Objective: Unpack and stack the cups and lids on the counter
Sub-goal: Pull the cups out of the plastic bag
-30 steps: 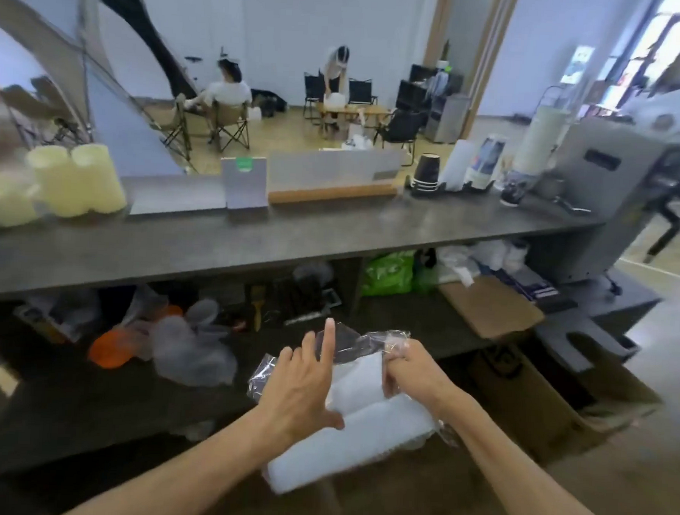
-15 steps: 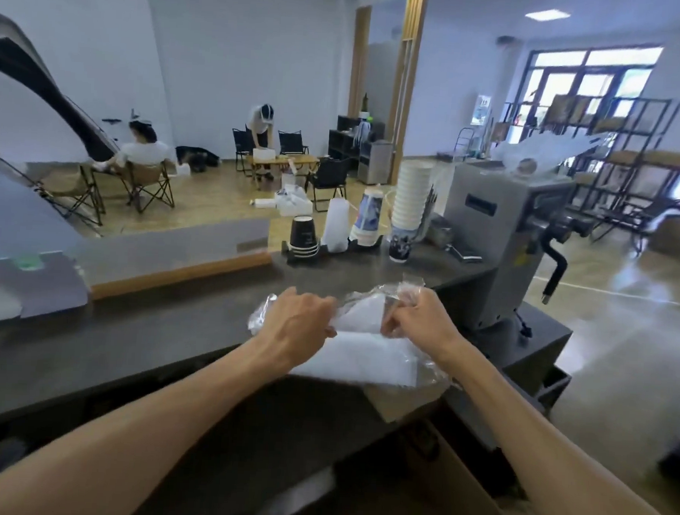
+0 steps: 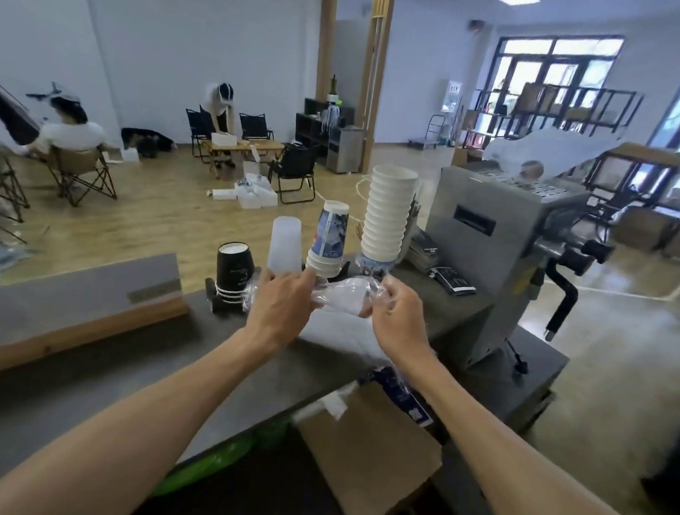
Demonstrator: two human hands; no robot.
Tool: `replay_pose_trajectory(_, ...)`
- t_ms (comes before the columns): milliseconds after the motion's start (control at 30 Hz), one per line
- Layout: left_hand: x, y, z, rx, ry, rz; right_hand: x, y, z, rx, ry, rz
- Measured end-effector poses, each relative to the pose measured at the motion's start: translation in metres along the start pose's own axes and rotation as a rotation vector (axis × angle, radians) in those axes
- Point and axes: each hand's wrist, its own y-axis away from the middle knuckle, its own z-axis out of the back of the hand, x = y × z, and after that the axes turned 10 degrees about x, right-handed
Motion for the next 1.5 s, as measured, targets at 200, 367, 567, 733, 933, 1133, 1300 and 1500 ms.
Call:
replay_pose_trajectory(200,0.018,-0.038,-0.048,0.062,0.085,-0.048,-0.041,-0.015,-0.032,0.021,0.288,0.225)
replay_pose_trajectory(367,0.045,-0.027,-0.087,0.255,0.000,-0.213,-0.051,-0.014,-0.057,0.205,0.512,0.389)
replay_pose_trajectory(567,0.052,-0.002,-0.079,0.427,-0.235,-0.214,-0.058,0.008,-0.079,0.574,0.820,0.421)
replay_pose_trajectory(733,0.048,0.032,-0.053,0.541,-0.364,-0.100,-0.057,0.018,-0.077,0.738,0.857,0.391)
replay_pose_trajectory(933,0.033,0.082,-0.028,0.406,-0.222,0.025,-0.034,0.034,-0.052,0.794,0.788,0.305)
replay_pose_trajectory(1133,0.016,0.136,0.010,0.431,-0.201,0.129,-0.005,0.057,-0.037,0.795,0.822,0.280)
replay_pose_trajectory(1300,0.029,0.204,0.041,0.419,-0.169,0.200,0.019,0.098,-0.051,0.797,0.891,0.212)
replay_pose_trajectory(1500,0.060,0.316,0.070,0.418,-0.135,0.252,0.041,0.179,-0.084,0.704,0.999,0.275)
